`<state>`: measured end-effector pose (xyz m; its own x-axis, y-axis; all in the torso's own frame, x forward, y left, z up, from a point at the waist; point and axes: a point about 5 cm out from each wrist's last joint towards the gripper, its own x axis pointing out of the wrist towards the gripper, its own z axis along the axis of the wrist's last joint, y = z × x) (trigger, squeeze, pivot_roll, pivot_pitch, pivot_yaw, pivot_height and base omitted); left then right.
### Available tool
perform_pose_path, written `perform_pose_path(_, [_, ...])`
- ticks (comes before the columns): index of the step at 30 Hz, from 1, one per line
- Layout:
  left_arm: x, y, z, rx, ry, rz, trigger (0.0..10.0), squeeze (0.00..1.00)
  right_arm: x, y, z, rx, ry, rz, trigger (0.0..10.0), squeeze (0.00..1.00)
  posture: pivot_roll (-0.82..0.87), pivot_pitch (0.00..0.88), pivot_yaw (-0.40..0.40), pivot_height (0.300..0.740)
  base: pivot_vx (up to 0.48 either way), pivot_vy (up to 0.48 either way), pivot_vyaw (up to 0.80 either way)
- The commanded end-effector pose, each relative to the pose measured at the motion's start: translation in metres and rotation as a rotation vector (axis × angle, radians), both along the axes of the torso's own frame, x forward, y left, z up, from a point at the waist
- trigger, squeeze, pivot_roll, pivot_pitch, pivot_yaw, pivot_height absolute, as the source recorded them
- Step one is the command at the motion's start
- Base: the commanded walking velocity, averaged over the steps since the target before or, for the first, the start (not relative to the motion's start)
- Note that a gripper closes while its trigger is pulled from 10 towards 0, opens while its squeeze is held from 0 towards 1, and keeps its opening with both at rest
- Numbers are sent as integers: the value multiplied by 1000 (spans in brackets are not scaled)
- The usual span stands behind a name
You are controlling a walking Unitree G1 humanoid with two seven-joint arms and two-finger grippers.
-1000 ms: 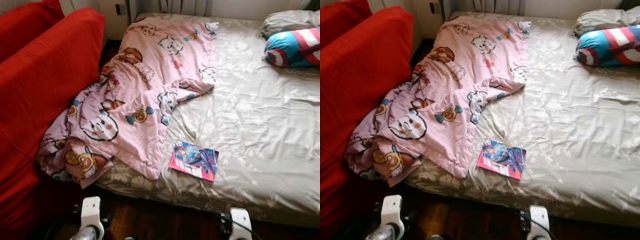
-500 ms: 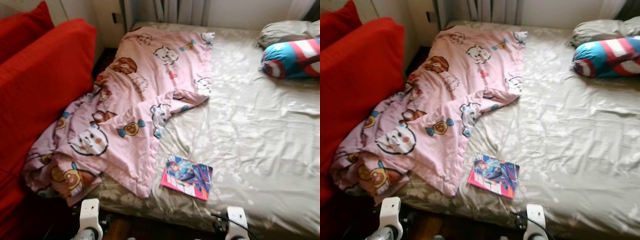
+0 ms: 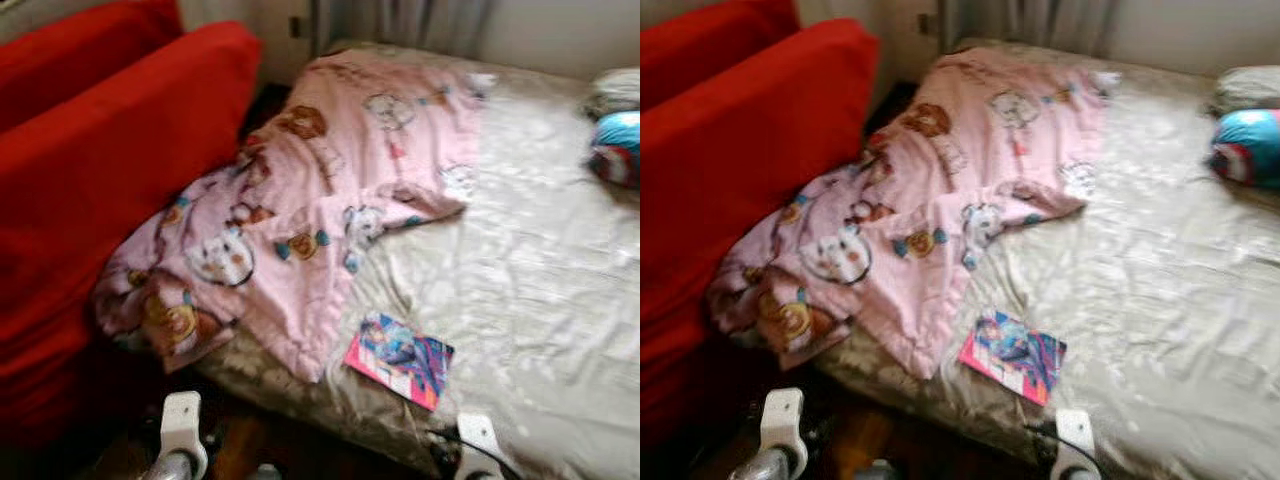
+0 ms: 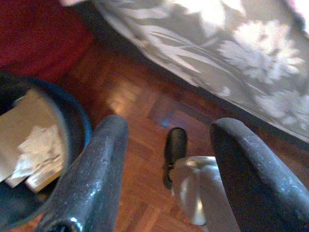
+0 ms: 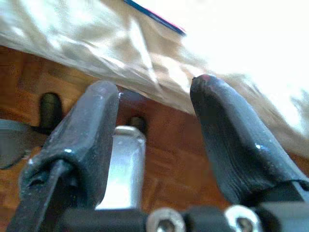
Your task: Clean up the room
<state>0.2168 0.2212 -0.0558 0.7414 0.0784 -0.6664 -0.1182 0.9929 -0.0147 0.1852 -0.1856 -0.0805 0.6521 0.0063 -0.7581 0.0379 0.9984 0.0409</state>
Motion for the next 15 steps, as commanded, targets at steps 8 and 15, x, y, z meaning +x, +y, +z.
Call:
perform_pose_path(8, [-9, -5, -7, -11, 33, 0, 10000, 0, -9, -7, -3, 8, 11, -43, 10000, 0, 65, 186, -30, 740, 0, 0, 277])
perform_pose_path(15, [-6, -6, -3, -11, -25, -18, 10000, 0, -8, -8, -2, 19, -18, -58, 10000, 0, 66, 198, -36, 740, 0, 0, 0])
